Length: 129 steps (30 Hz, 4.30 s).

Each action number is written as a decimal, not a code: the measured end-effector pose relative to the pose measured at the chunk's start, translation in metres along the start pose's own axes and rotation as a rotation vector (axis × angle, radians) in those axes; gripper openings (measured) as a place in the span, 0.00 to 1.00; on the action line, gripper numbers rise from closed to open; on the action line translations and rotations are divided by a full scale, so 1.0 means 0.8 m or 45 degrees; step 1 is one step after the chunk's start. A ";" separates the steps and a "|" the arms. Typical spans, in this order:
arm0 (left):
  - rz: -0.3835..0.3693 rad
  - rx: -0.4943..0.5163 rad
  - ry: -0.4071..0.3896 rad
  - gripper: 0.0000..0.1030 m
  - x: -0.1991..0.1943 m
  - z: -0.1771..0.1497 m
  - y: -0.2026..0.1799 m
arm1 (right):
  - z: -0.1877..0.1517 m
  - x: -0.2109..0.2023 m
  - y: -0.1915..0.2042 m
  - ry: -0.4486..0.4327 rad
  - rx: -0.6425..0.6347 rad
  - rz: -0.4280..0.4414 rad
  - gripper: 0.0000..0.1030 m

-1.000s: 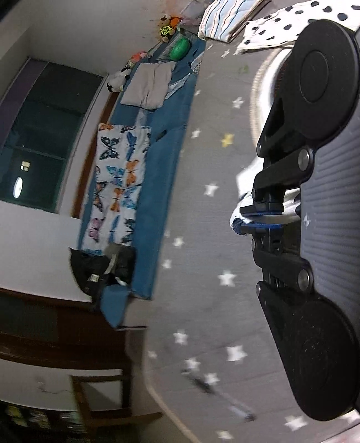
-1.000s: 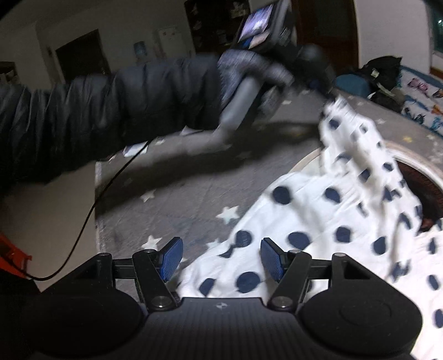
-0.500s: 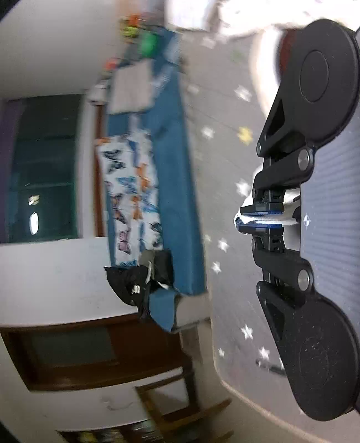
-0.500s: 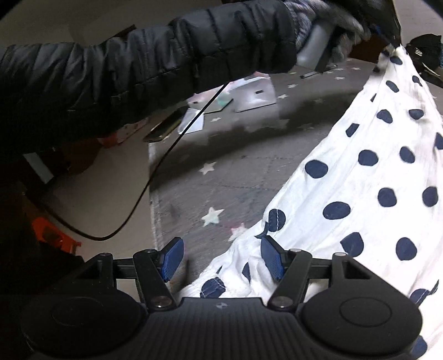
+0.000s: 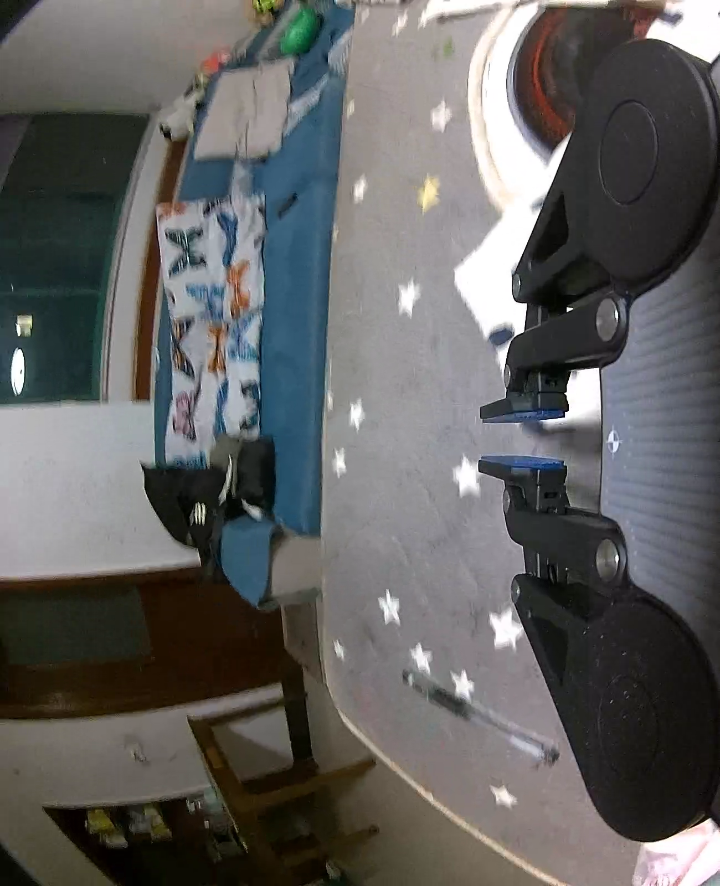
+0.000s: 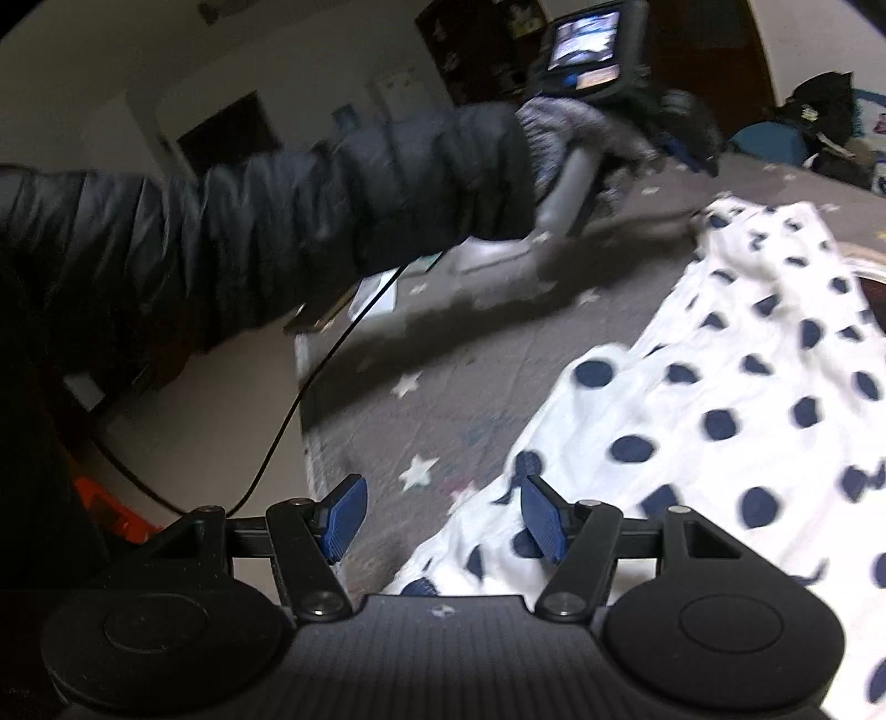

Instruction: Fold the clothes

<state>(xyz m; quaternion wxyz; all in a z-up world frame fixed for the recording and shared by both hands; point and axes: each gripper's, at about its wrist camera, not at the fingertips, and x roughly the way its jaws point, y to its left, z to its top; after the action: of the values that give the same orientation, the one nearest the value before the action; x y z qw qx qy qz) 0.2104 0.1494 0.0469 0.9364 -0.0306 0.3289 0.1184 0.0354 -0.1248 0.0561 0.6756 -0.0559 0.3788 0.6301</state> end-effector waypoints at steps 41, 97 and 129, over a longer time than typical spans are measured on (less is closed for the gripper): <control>-0.210 0.136 0.038 0.13 0.016 -0.011 -0.091 | -0.064 -0.160 -0.161 -0.187 0.419 -0.818 0.62; -0.423 -0.087 0.038 0.71 -0.284 -0.199 -0.089 | -0.129 -0.156 -0.018 -0.135 0.174 -0.873 0.61; -0.533 0.219 0.097 0.52 -0.294 -0.272 -0.134 | -0.150 -0.120 0.028 -0.008 0.035 -0.780 0.62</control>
<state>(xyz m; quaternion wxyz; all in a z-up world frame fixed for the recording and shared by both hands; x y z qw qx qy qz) -0.0739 -0.0318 0.0216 0.9266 -0.0228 0.3595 -0.1081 -0.0299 -0.2639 0.0363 0.8360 -0.1562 0.3508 0.3921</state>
